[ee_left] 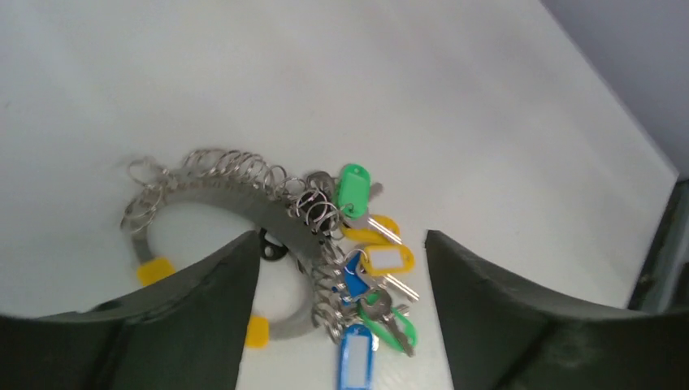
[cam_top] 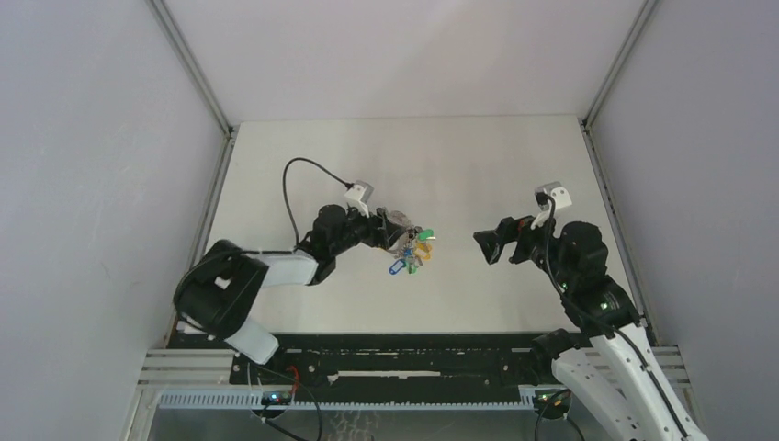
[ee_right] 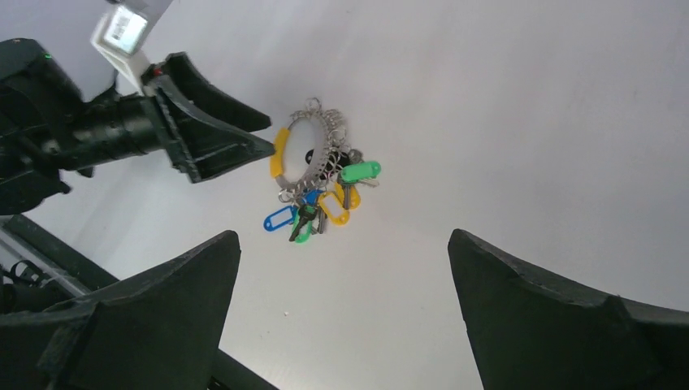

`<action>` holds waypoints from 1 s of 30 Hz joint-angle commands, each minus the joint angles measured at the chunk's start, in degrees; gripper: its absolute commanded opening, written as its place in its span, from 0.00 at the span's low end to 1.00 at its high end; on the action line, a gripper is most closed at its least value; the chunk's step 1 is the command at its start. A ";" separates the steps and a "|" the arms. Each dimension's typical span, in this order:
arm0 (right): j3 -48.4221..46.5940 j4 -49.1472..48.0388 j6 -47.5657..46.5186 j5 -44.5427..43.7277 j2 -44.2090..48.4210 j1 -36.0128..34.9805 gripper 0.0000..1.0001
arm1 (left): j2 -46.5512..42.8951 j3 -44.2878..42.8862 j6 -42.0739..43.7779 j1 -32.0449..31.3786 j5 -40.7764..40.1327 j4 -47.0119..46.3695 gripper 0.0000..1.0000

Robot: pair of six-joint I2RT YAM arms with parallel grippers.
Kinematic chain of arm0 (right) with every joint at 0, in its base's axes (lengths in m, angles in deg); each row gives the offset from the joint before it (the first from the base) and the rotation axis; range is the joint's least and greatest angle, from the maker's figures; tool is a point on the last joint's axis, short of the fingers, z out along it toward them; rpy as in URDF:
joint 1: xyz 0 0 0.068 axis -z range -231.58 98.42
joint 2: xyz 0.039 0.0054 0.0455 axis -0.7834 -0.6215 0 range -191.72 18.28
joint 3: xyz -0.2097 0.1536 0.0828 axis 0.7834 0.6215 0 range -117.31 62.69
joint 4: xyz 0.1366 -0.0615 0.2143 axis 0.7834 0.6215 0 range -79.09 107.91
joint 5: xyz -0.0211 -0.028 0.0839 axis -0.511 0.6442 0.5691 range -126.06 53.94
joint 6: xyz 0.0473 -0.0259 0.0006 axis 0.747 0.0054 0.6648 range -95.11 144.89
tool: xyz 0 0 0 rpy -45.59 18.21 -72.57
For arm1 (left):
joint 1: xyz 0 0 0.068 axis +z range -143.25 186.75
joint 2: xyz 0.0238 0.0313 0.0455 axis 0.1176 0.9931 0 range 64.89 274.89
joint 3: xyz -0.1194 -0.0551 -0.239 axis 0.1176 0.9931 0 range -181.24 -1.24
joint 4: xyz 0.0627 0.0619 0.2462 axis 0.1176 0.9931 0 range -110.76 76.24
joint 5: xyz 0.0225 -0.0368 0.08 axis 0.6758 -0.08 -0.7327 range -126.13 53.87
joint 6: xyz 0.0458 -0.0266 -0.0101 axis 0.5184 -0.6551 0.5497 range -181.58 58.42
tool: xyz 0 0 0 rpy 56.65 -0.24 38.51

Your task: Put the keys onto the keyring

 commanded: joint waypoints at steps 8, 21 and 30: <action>-4.02 10.96 -2.09 -11.80 10.69 0.10 1.00 | -42.94 2.76 -3.73 2.58 -23.66 36.23 1.00; -6.17 16.11 -6.97 -18.94 19.61 0.12 1.00 | -75.52 -11.89 4.32 2.59 -35.94 73.22 1.00; -3.37 14.14 -7.44 -18.61 21.53 0.19 1.00 | -83.91 -5.28 9.38 2.58 -36.21 69.07 1.00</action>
